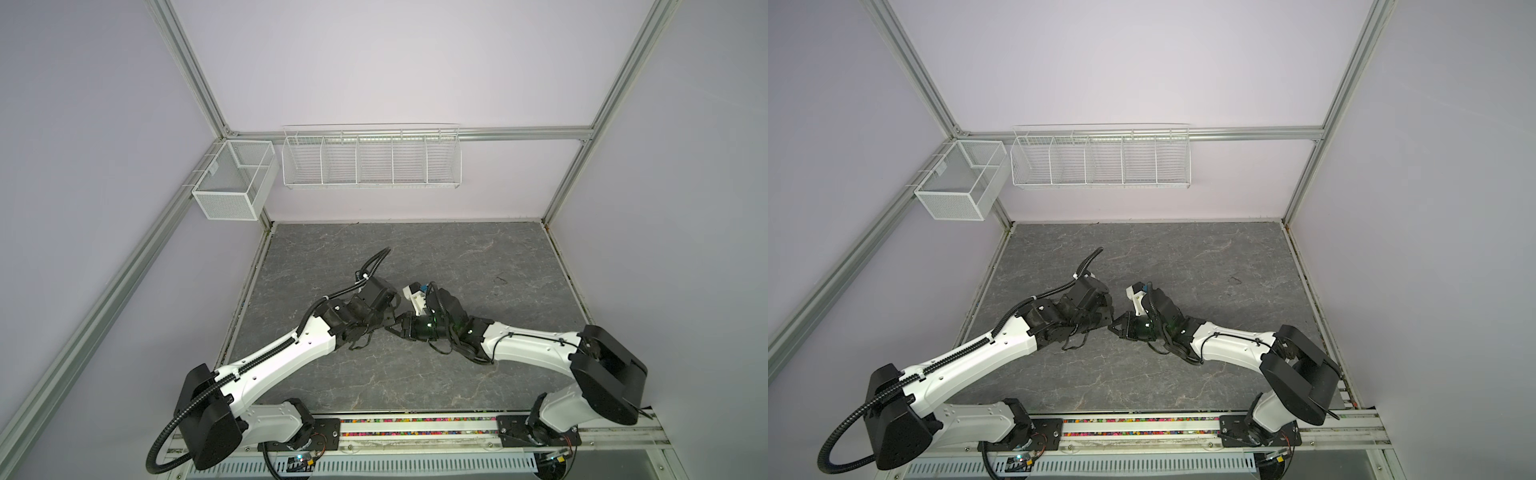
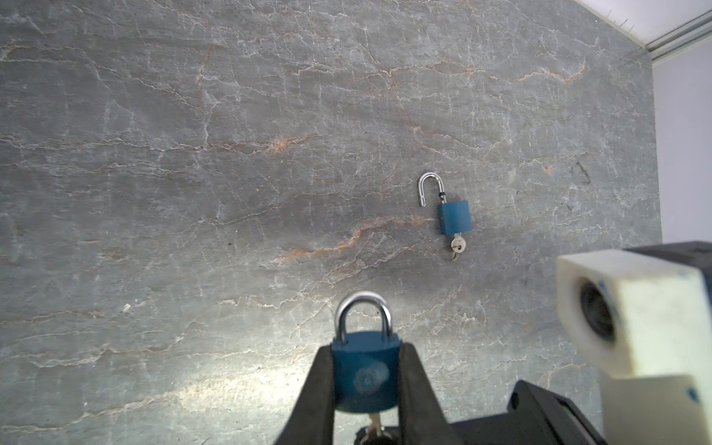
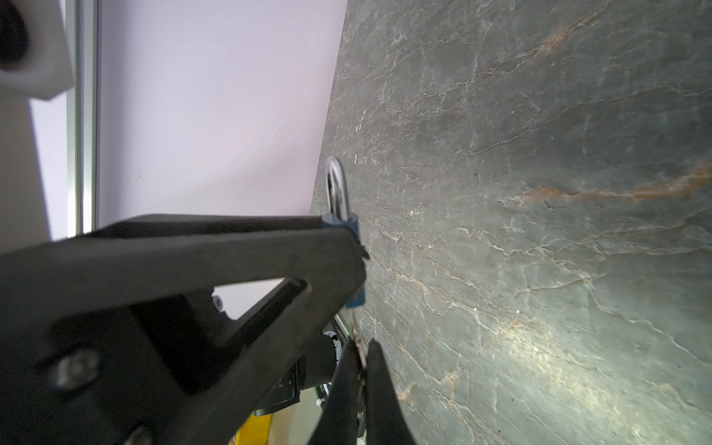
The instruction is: Unlock with the key
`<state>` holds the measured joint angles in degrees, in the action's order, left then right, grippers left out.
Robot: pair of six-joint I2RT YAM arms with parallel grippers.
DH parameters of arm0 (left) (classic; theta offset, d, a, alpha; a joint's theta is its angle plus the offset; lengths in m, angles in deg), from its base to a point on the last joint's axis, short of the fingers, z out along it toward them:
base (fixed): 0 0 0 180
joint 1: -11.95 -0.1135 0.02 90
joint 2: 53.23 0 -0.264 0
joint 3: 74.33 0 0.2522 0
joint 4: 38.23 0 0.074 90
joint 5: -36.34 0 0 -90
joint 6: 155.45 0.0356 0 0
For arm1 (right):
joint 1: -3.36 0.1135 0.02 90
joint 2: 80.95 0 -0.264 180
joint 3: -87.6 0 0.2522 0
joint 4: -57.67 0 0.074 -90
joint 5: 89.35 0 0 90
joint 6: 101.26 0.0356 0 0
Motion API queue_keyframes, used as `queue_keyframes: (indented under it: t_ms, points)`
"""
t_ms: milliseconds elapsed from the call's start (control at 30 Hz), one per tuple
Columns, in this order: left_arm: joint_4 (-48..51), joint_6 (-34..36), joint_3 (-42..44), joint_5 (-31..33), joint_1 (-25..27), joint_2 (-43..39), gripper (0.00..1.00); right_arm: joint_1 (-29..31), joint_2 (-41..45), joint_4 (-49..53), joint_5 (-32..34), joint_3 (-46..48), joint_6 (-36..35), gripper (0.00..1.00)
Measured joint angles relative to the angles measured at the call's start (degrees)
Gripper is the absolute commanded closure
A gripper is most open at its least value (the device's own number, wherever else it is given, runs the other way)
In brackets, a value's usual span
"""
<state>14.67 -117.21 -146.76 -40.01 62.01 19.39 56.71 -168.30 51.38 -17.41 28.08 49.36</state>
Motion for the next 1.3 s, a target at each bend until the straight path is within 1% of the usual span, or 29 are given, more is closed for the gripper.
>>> queue_keyframes:
  t_ms: [533, 767, 967, 1100, 1133, 1167, 1200, 1300]
  points:
    - [0.09, -0.13, 0.0, 0.42, 0.22, 0.02, 1.0, -0.76, -1.92, -4.28, -1.03, 0.0, 3.56, 0.93]
    - [0.42, -0.92, 0.02, 1.55, 1.68, -0.11, 1.0, -0.81, -1.84, -4.76, -0.48, 0.02, 3.32, 0.93]
    - [0.11, -1.11, 0.02, 1.18, 1.79, -1.55, 1.0, -0.63, -0.35, -4.13, 0.5, 0.07, 1.86, 0.93]
    - [-0.02, -1.05, 0.02, 1.09, 2.25, -2.82, 1.0, 0.07, 1.4, -1.99, 1.92, -0.13, -0.28, 0.94]
    - [0.0, -0.98, 0.02, 1.11, 2.38, -2.97, 0.98, 0.42, 1.73, -0.94, 2.67, -0.48, -1.14, 0.93]
    - [0.04, -0.92, 0.0, 1.29, 2.47, -2.99, 0.87, 0.66, 1.88, 0.13, 3.34, -0.87, -1.79, 0.94]
    - [0.17, -0.9, -0.11, 1.4, 2.51, -2.99, 0.79, 1.01, 1.99, 1.49, 4.22, -1.42, -2.64, 0.93]
    - [0.9, -0.5, -0.72, 1.68, 2.6, -2.97, 0.69, 2.1, 2.56, 4.33, 7.02, -2.49, -4.87, 0.93]
